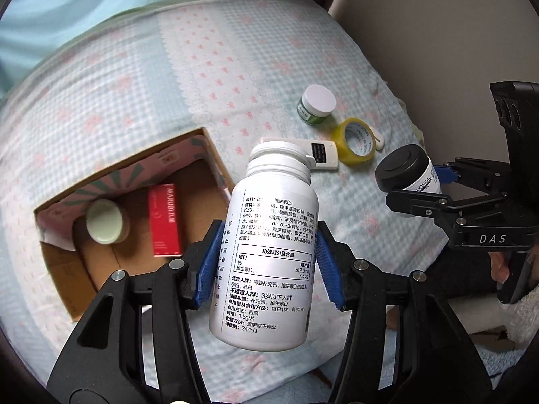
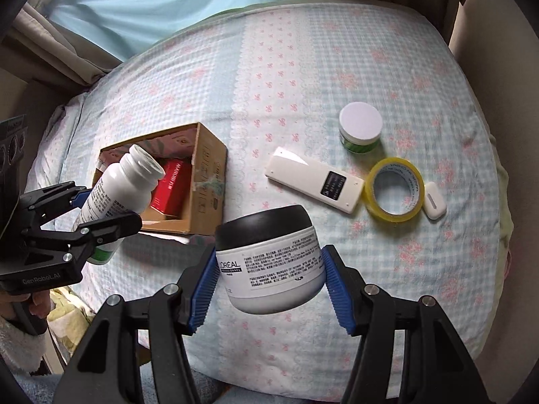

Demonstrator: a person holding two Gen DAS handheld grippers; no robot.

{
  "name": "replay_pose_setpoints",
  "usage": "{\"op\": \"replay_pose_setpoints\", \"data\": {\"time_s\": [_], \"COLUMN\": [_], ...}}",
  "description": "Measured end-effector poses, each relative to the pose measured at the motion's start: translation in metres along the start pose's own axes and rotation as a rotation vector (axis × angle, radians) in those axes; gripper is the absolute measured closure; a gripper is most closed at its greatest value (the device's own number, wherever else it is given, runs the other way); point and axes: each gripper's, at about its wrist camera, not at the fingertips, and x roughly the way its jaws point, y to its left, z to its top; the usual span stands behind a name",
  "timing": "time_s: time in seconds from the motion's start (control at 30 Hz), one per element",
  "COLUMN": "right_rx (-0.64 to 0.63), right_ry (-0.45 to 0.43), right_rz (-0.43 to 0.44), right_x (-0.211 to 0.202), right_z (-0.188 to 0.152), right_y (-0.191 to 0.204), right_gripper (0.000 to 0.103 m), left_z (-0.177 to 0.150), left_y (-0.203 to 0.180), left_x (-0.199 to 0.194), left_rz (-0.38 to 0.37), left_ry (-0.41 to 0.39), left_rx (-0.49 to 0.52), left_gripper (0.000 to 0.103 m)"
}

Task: Organize rigid objects
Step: 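Carry the pill bottle and L'Oreal jar into the cardboard box and release both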

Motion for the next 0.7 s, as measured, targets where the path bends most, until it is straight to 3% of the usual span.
{"op": "replay_pose_setpoints", "data": {"time_s": [0.37, 0.7], "right_rx": [0.008, 0.017], "right_ry": [-0.024, 0.046], "right_rz": [0.071, 0.048], "right_x": [0.022, 0.073], "right_z": [0.01, 0.02], "right_y": [0.122, 0.184], "right_gripper": [0.047, 0.047], "left_z": [-0.038, -0.057], "left_y": [0.117, 0.21], "left_x": [-0.05, -0.025], "left_rz": [0.049, 0.091], "left_ry": [-0.031, -0.001], "left_rx": [-0.057, -0.169], "left_gripper": [0.055, 0.055]}}
